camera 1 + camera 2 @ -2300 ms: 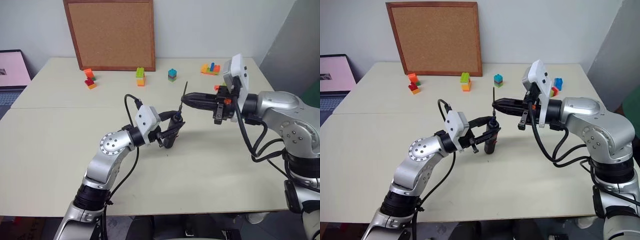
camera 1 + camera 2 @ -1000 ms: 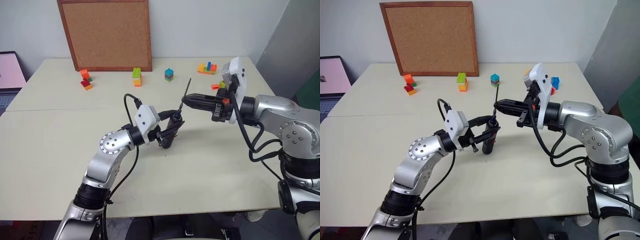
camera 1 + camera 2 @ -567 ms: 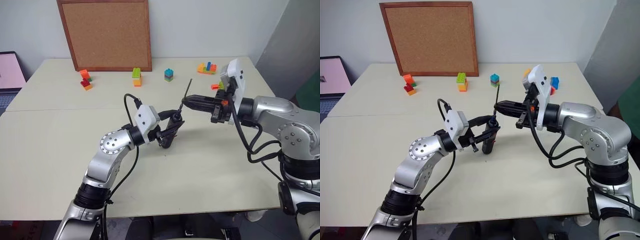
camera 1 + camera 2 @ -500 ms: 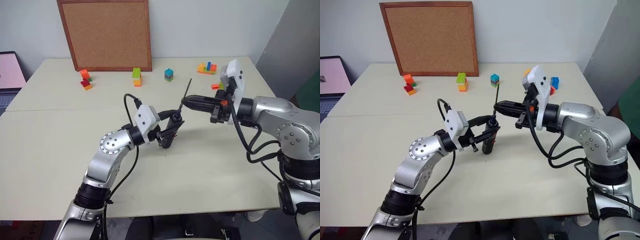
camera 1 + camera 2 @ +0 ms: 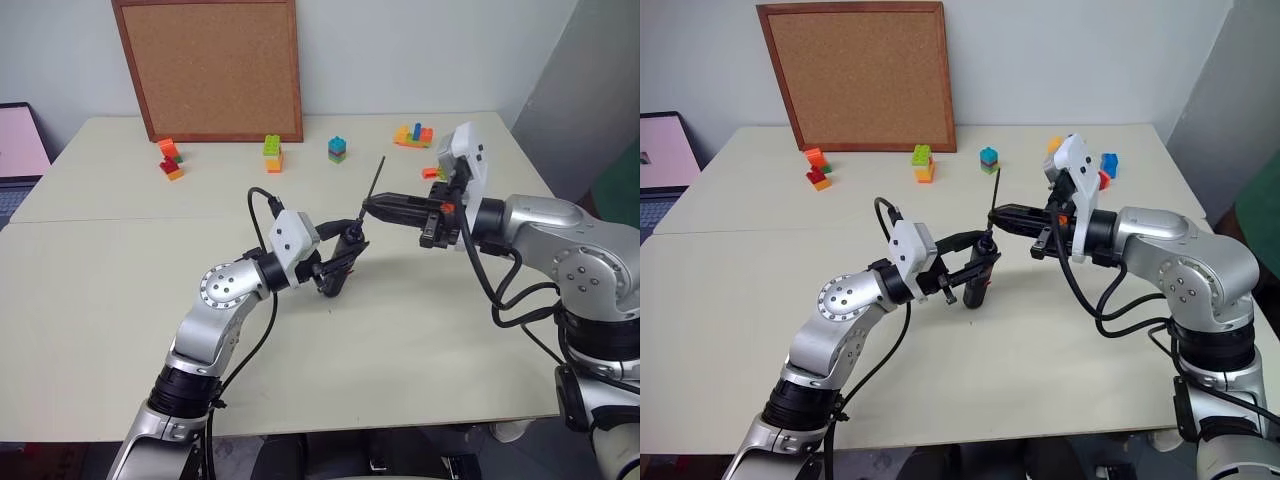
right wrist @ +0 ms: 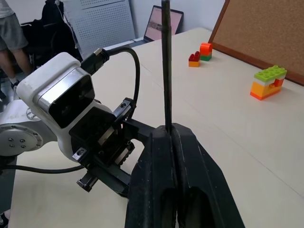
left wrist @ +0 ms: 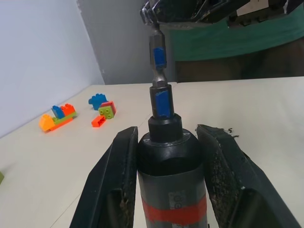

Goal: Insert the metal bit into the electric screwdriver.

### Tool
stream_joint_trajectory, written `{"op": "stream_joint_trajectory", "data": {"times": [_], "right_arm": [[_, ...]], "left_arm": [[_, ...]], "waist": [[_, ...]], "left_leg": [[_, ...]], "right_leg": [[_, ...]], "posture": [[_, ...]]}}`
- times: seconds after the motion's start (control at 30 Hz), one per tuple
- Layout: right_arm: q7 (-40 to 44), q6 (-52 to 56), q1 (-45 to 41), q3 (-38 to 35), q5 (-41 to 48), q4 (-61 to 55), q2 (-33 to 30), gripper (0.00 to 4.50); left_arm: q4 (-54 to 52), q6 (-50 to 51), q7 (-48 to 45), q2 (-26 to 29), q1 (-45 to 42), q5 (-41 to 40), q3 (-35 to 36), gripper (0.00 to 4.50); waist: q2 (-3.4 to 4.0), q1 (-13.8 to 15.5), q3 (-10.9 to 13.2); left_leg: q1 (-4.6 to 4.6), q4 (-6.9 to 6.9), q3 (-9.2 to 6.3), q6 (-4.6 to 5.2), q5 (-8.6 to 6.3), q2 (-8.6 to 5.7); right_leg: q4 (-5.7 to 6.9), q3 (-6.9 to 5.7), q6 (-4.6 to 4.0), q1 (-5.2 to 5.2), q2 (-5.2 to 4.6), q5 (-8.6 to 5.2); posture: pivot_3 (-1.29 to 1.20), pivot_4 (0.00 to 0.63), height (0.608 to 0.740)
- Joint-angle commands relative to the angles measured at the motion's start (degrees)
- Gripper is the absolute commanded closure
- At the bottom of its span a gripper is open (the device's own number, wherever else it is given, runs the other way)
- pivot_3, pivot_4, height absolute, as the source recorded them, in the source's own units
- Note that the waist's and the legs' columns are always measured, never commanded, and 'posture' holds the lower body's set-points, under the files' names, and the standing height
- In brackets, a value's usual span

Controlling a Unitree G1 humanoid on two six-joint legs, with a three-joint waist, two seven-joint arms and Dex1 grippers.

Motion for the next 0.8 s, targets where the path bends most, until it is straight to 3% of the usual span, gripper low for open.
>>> {"op": "stream_joint_trajectory", "data": {"times": [0.03,0.8], "right_arm": [[0.5,3.9,0.8,4.8,0.3,1.1,0.9,4.50],[-1.6,4.1,3.9,4.4,1.2,-2.6,5.4,4.50]], "left_arm": [[0.6,-1.1,1.3,0.5,-1.1,2.3,1.0,2.92],[0.6,-0.6,4.2,0.9,-0.3,1.9,4.5,2.92]], "waist": [[0.00,0.0,0.0],[0.00,0.0,0.0]], "left_leg": [[0.01,-0.06,0.01,0.00,0.00,-0.01],[0.04,-0.41,-0.01,-0.01,0.01,0.03]], "right_leg": [[-0.02,0.01,0.00,0.00,0.00,0.00],[-0.11,0.03,0.00,0.00,0.00,0.00]], "posture": [[0.00,0.150,0.740],[0.00,0.150,0.740]]}}
